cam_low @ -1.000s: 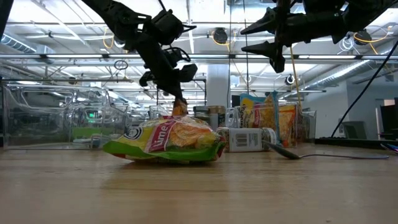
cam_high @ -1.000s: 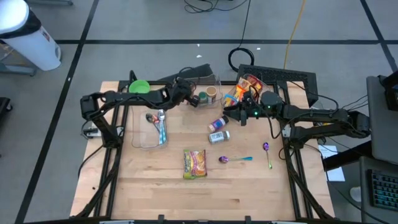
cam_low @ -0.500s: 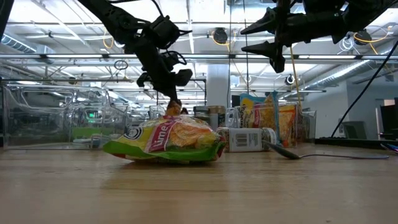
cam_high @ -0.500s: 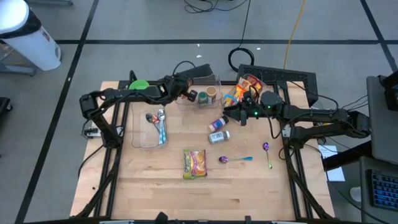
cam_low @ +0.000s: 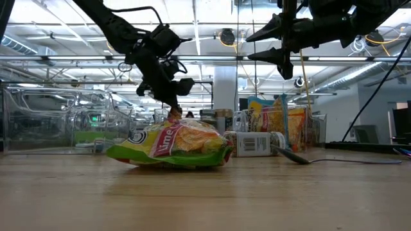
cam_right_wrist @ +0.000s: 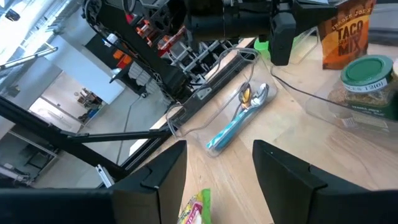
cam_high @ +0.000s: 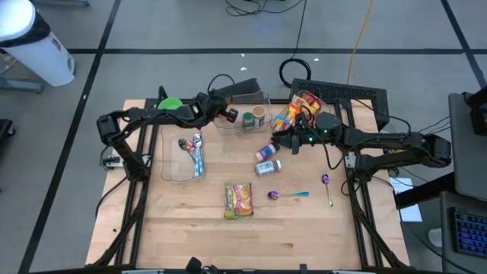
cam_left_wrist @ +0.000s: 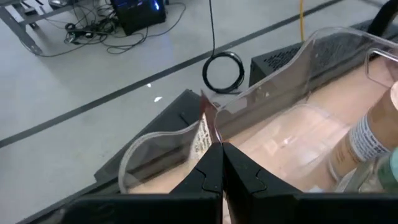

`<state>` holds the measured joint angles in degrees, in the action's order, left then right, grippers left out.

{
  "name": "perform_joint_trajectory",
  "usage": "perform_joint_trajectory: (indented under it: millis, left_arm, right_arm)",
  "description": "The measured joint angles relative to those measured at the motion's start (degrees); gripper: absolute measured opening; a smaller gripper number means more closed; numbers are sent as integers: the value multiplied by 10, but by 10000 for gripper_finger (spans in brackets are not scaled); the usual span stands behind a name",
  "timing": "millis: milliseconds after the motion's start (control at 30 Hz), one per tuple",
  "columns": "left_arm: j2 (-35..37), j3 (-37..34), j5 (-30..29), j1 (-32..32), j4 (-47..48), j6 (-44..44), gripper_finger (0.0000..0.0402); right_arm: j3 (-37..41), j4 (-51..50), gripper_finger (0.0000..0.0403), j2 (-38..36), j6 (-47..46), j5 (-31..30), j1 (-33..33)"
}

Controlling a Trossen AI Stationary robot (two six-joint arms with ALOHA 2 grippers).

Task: Pick & Place Food Item
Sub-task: Put the orange spice pack into the middle transparent bin

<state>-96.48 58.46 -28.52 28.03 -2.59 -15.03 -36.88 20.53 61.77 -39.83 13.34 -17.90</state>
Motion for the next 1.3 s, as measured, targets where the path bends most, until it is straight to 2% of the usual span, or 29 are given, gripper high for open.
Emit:
perform_joint_trajectory:
  millis: [200, 467, 700, 1300]
  left_arm:
    - [0, -37, 1, -4, -63, -9, 0]
    - [0, -46, 0, -4, -65, -18, 0]
    - [0, -46, 0, -5, -76, 0, 0]
    - [0, -46, -5, -5, -76, 3, 2]
  right_arm:
    - [0, 0, 176, 7, -1, 0, 0]
    - [0, 2, 176, 7, 0, -3, 0]
    - [0, 1, 176, 7, 0, -28, 0]
    - [0, 1, 176, 7, 0, -29, 0]
